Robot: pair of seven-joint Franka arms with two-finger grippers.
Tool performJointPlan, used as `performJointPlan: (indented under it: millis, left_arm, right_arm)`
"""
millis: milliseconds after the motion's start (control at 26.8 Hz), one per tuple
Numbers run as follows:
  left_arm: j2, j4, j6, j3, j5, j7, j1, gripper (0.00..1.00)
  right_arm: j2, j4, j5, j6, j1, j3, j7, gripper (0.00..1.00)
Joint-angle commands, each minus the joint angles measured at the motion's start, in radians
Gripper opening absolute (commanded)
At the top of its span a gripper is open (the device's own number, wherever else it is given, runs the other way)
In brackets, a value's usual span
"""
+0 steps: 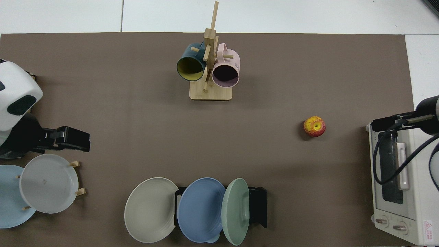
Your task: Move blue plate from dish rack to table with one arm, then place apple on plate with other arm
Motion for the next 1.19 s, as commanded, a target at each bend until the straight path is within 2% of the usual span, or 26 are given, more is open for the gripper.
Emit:
performJointPlan:
  millis: [0,784,1157]
  left_arm:
    - [-0.001,0.011,-0.015,0.005,0.009,-0.007,-0.013,1.0]
    - [-0.004,0.002,-0.016,0.008,0.01,-0.027,-0.005,1.0]
    - [-0.091,-0.131,0.042,-0.013,0.007,-0.021,-0.014,1.0]
  right_arm:
    - [-0.012,-0.015,-0.003,0.007,-0.01,0.009,0.015,1.0]
    - [-0.015,-0.021,-0.003,0.027,-0.004,0.019,0.015,1.0]
    - [0.0,-0.02,0.0,0.08,-0.006,0.02,0.015,1.0]
